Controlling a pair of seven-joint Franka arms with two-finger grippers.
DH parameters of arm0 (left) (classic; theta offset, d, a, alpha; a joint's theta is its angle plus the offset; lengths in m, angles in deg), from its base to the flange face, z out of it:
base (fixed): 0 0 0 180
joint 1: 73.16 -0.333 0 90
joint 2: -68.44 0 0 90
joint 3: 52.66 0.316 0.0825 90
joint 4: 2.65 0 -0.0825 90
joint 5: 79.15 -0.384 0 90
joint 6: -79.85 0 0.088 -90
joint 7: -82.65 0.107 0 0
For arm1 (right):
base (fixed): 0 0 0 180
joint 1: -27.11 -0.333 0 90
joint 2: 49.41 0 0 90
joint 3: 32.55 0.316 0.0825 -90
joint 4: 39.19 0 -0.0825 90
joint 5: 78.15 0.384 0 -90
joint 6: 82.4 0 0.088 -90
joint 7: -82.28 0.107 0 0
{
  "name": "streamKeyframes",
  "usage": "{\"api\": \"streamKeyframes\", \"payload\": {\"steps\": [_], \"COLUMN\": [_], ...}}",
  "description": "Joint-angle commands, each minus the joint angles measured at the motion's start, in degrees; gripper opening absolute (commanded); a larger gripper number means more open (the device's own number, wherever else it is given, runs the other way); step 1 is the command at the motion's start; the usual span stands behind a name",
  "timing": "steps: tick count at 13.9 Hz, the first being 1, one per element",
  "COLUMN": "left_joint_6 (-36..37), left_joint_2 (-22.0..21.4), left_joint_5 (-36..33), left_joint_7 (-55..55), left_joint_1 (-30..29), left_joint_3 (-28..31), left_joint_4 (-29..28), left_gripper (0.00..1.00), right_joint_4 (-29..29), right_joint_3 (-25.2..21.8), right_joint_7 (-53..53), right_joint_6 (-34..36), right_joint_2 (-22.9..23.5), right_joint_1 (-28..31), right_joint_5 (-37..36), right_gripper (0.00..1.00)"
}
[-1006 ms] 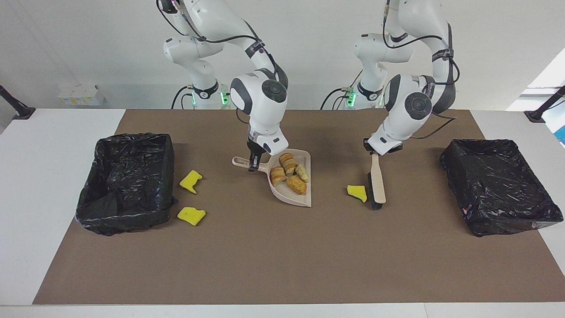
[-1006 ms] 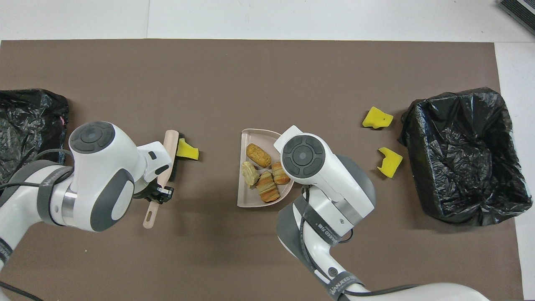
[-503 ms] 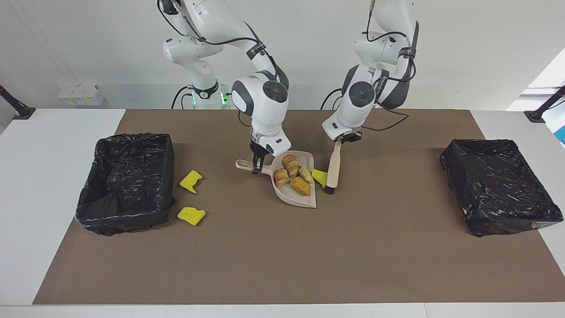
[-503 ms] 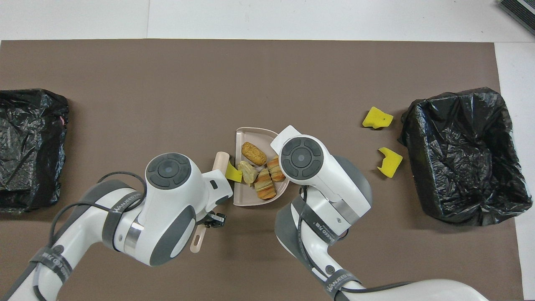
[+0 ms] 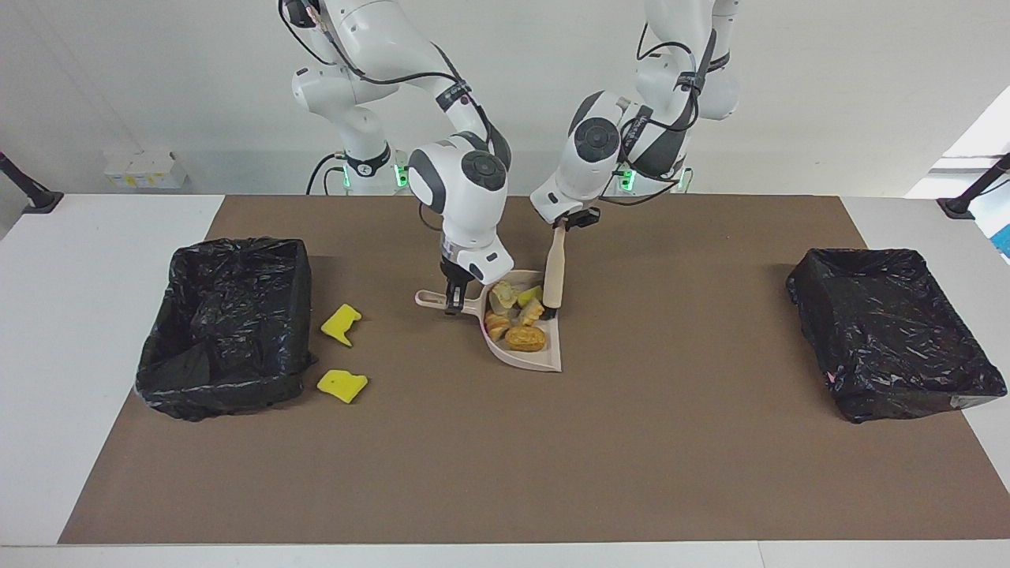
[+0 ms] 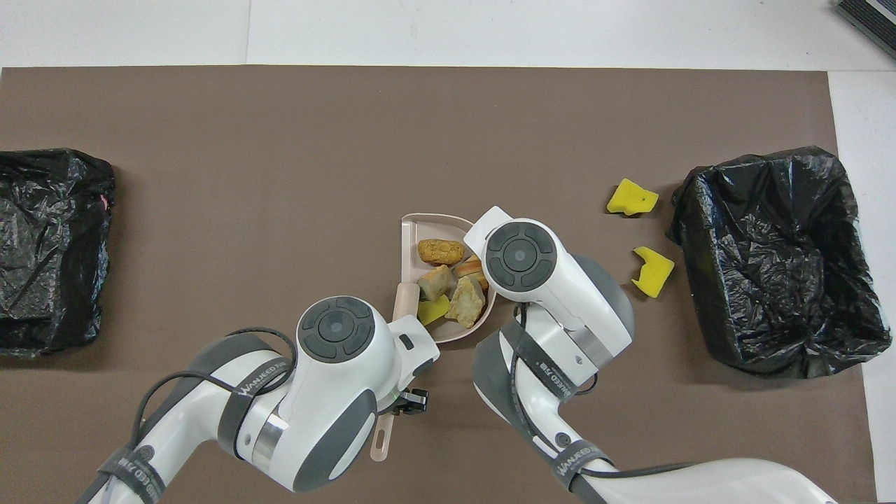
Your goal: Sweep and dump trash in bin
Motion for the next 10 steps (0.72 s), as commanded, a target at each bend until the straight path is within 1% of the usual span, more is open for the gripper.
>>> {"api": "streamKeyframes", "payload": {"steps": [1, 3, 4, 5, 7, 10], "left_joint_6": [4.8, 9.73, 11.4, 11.68, 11.59, 8.53], "left_joint_2": [-1.06, -2.11, -2.9, -3.69, -5.18, -9.57], "left_joint_5": [0.78, -2.81, -3.62, -4.06, -4.94, -4.85], "left_joint_7": [-3.14, -5.25, -7.96, -12.16, -19.47, -22.3], "left_joint_1": [0.99, 0.64, 0.99, 1.34, 4.23, 8.89], "left_joint_3": [1.22, 1.23, 1.14, 0.96, 0.26, 0.08], "left_joint_4": [1.5, 3.26, 3.44, 3.18, 2.04, -3.75], "left_gripper": [0.0, 0.0, 0.0, 0.0, 0.0, 0.0], "right_joint_4": [0.83, 0.65, 0.65, 0.57, 0.48, -0.05], "right_joint_3": [0.47, 0.47, 0.47, 0.47, 0.55, 0.55], "right_joint_7": [-1.23, -1.58, -2.63, -3.68, -3.96, -3.96], "right_joint_6": [-1.89, -1.8, -1.8, -1.89, -1.8, -0.66], "right_joint_2": [-0.23, -0.41, -0.84, -1.02, -1.81, -3.04], "right_joint_1": [1.04, 1.3, 1.74, 2.44, 3.15, 3.68], "right_joint_5": [-0.12, -0.12, -0.04, -0.03, -0.03, 0.05], "right_gripper": [0.0, 0.0, 0.0, 0.0, 0.0, 0.0]}}
